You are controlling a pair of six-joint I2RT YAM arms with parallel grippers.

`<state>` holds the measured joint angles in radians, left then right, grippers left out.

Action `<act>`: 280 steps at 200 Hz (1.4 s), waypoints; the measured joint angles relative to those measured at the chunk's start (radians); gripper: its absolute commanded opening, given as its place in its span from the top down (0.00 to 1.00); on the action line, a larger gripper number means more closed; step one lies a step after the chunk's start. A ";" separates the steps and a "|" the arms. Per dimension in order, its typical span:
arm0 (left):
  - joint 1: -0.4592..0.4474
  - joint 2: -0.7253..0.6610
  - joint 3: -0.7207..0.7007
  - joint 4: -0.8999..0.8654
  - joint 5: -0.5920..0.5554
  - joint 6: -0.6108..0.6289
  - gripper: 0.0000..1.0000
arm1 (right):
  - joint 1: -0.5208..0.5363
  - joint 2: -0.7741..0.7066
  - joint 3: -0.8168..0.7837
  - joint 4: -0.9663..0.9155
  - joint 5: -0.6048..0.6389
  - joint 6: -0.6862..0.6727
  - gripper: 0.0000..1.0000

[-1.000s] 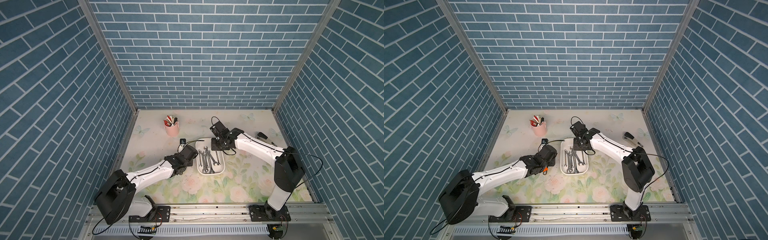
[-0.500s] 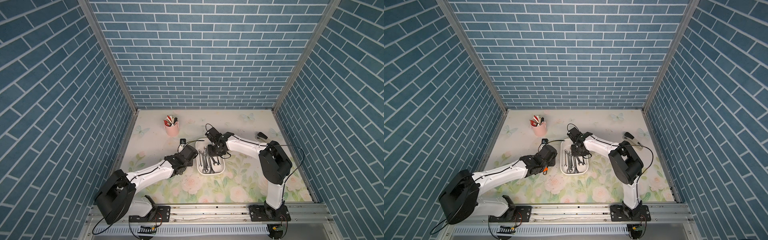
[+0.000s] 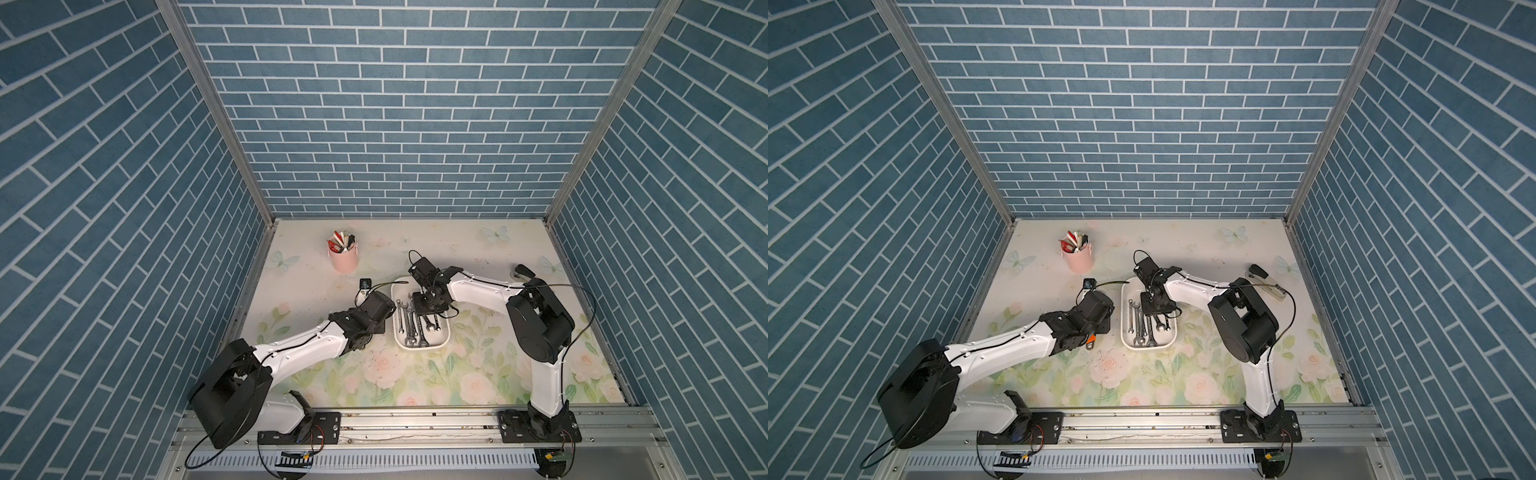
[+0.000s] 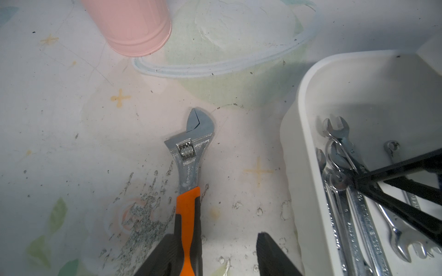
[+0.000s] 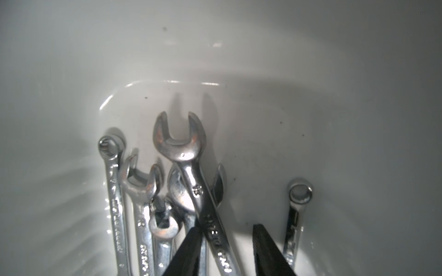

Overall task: Take out the wrench from the storage box
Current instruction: Pick up the wrench from the storage box.

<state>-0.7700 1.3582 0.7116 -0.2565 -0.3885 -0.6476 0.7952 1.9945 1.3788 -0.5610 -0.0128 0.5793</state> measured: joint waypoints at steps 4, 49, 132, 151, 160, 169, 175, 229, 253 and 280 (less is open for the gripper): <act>0.000 0.000 0.000 0.000 0.000 0.000 0.41 | 0.000 0.002 0.002 0.001 -0.002 -0.001 0.72; 0.000 0.000 0.000 0.000 0.000 0.000 0.41 | 0.000 0.009 0.019 0.015 -0.018 -0.014 0.98; 0.000 0.000 0.000 -0.001 -0.001 0.000 0.41 | -0.004 0.003 0.026 0.020 -0.010 -0.027 1.00; 0.000 0.000 0.000 -0.001 -0.001 0.000 0.41 | -0.005 0.001 0.026 0.012 -0.010 -0.027 1.00; 0.000 0.000 0.000 -0.002 -0.001 0.000 0.41 | -0.006 -0.002 0.027 0.004 -0.008 -0.027 1.00; 0.000 0.000 0.000 -0.003 -0.001 0.000 0.41 | -0.006 -0.005 0.027 -0.009 -0.002 -0.027 1.00; 0.000 0.000 0.000 -0.005 -0.001 0.000 0.41 | -0.006 -0.009 0.027 -0.021 0.003 -0.027 1.00; 0.000 0.000 0.000 -0.019 -0.006 0.000 0.41 | -0.044 -0.167 0.043 -0.145 0.052 -0.031 1.00; 0.000 0.000 0.000 -0.019 -0.008 0.000 0.41 | -0.092 -0.302 0.050 -0.172 0.073 -0.038 1.00; 0.000 0.000 0.000 -0.019 -0.008 0.000 0.41 | -0.159 -0.427 0.026 -0.174 0.080 -0.053 1.00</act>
<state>-0.7700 1.3582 0.7120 -0.2760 -0.3962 -0.6476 0.6357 1.5673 1.4052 -0.7353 0.0677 0.5259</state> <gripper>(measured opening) 0.593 0.047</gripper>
